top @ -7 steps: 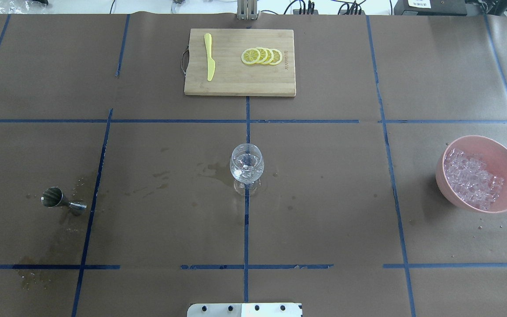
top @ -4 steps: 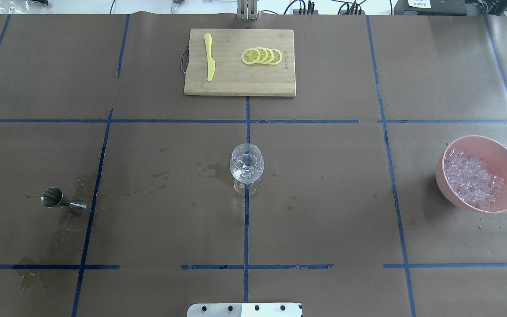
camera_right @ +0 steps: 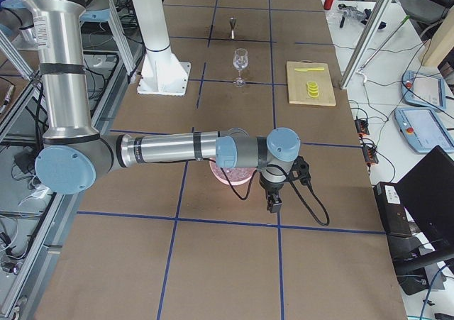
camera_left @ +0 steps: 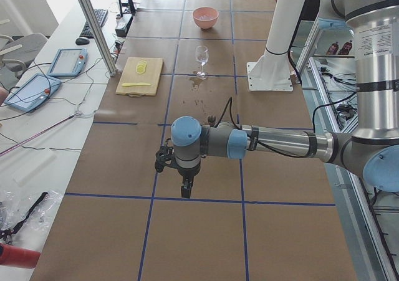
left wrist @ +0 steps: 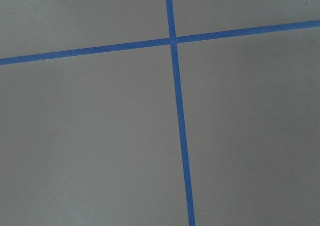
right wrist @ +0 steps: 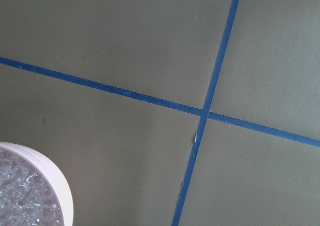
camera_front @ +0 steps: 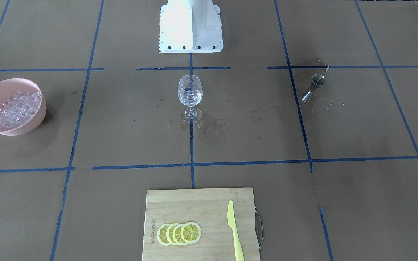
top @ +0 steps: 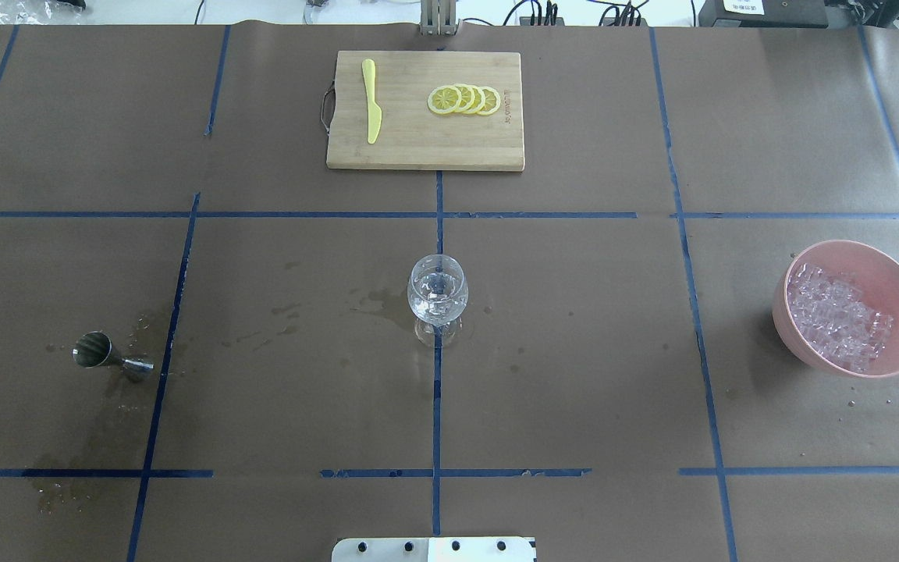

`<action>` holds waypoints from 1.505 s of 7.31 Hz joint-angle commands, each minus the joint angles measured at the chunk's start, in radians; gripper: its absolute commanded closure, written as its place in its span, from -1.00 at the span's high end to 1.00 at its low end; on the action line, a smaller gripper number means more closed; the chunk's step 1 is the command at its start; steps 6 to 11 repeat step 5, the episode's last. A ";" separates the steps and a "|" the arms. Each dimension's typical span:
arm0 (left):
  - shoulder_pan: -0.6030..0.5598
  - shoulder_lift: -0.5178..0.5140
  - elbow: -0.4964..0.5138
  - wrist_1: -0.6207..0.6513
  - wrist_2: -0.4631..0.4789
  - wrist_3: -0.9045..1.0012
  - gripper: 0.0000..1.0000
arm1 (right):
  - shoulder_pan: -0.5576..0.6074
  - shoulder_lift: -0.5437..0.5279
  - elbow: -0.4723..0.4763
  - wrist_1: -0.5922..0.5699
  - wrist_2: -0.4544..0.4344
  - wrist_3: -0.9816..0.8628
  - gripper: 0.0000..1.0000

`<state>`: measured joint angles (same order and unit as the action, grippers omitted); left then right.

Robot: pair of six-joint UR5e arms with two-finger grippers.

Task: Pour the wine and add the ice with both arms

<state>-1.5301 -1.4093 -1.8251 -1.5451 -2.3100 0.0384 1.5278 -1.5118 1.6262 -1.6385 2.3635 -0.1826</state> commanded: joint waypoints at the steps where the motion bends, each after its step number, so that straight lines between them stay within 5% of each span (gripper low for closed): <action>1: 0.001 -0.003 -0.005 -0.001 0.000 0.000 1.00 | 0.002 -0.007 0.011 0.000 -0.001 0.000 1.00; 11: -0.001 -0.013 -0.008 0.000 0.003 0.000 1.00 | 0.000 -0.007 0.011 0.003 0.000 0.003 1.00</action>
